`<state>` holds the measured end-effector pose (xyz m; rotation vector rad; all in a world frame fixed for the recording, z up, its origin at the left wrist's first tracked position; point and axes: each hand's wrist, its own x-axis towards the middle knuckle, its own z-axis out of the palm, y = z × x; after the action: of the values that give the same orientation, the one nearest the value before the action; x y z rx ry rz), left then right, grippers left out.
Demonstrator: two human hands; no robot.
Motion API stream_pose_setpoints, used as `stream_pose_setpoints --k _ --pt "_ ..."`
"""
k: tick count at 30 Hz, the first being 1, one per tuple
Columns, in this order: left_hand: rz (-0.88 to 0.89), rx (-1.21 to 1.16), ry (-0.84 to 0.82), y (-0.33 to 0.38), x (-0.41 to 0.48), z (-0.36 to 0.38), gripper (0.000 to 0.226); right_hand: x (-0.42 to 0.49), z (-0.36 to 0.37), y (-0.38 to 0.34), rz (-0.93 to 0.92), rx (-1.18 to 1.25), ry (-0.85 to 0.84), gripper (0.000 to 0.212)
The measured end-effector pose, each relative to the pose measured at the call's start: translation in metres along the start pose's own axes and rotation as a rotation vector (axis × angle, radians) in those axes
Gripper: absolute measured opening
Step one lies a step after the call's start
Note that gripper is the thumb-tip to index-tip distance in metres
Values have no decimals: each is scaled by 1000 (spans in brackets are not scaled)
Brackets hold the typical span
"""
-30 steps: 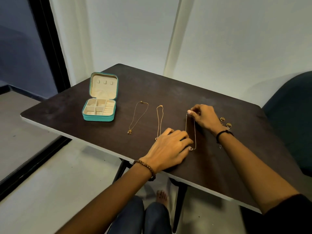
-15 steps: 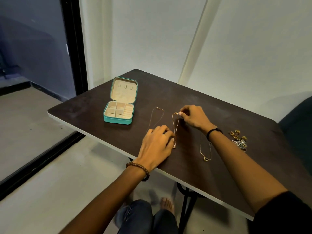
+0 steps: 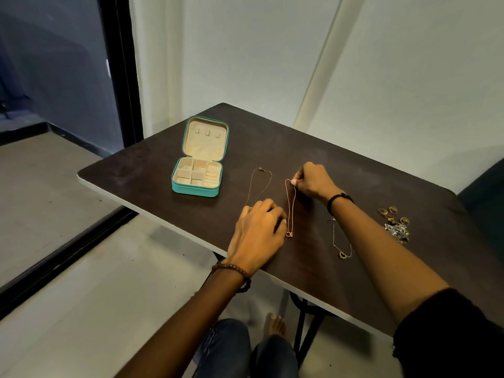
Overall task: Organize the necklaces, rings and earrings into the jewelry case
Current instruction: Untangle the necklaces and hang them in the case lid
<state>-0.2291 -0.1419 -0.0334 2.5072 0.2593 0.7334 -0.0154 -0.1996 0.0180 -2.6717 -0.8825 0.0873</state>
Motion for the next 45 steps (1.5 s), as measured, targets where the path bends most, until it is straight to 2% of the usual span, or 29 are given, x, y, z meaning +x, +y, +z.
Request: stream_pose_setpoints --k 2,4,8,12,14,20,24,27,30,33,37,42,45 --pt "-8 -10 5 1 0 -1 22 -2 2 -5 -7 -79 -41 15" --pt "-21 -35 -1 2 0 -3 21 -9 -1 -8 -40 -51 -30 5" --pt "-122 -228 -29 0 2 -8 19 -34 -16 -15 -26 368 39 6" --pt "-263 -491 107 1 8 -19 26 -58 -47 -30 -28 693 -78 10" --pt "-334 -605 114 5 13 -24 33 -71 -64 -35 -48 800 -113 18" --pt "-430 -1024 26 33 34 -34 43 -99 -102 -45 -154 880 -173 21" --pt "-421 -1233 74 50 36 -41 23 -110 -118 -46 -195 866 -167 21" --pt "-432 -1388 107 51 31 -42 14 -116 -127 -42 -245 761 -139 21" --pt "-485 -1422 95 46 24 -40 13 -120 -134 -37 -271 685 -105 22" --pt "-542 -1376 70 43 16 -36 13 -122 -139 -37 -255 730 -57 23" --pt "-599 -1350 93 39 12 -29 23 -123 -144 -38 -228 797 -15 23" --pt "-705 -1347 156 39 9 -23 21 -126 -149 -41 -139 1057 -40 24" --pt "-819 -1441 166 39 11 -20 19 -127 -150 -42 -98 1229 -46 21"
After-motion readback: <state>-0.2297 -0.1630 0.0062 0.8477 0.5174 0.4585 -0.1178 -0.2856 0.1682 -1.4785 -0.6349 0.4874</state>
